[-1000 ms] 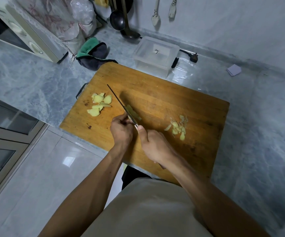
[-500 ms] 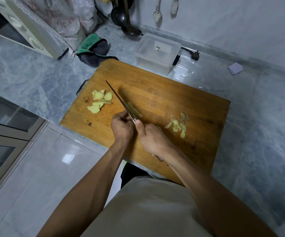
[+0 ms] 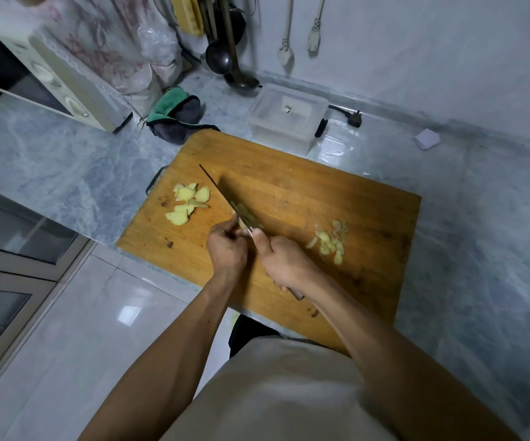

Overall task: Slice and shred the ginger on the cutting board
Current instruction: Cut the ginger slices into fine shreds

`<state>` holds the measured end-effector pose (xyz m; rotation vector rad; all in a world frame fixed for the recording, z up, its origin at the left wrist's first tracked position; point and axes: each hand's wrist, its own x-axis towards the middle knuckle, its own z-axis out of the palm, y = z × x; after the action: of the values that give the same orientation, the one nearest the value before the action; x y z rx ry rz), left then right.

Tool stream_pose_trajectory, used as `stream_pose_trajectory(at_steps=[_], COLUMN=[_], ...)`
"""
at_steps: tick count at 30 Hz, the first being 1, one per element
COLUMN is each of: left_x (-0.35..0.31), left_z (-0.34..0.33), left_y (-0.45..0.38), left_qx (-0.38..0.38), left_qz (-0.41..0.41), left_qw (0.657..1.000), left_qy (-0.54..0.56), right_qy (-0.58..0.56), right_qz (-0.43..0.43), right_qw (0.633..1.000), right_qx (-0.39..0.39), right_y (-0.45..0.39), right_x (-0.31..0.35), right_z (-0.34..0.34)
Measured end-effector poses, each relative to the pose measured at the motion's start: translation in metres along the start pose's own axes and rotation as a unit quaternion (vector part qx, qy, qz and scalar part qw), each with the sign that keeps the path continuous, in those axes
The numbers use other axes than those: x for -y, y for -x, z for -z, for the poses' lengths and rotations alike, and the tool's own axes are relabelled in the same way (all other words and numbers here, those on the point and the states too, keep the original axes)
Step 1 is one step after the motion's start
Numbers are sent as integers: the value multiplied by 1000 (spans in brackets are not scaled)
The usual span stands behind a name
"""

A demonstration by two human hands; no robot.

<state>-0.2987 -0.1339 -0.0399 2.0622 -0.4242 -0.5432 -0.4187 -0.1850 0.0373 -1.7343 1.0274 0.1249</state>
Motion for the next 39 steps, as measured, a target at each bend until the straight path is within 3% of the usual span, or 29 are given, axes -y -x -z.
stream_pose_trajectory(at_steps=[16, 24, 39], left_x=[0, -1, -3], left_z=[-2, 0, -4], left_y=[-1, -1, 5], left_qx=[-23, -26, -23], left_qz=[9, 61, 23], left_qw=[998, 993, 998], left_qy=[61, 100, 55], right_qy=[-45, -35, -43], right_qz=[-5, -15, -23], right_qw=[999, 999, 999], right_qx=[5, -4, -2], right_y=[29, 30, 30], right_x=[-8, -6, -5], right_z=[12, 11, 12])
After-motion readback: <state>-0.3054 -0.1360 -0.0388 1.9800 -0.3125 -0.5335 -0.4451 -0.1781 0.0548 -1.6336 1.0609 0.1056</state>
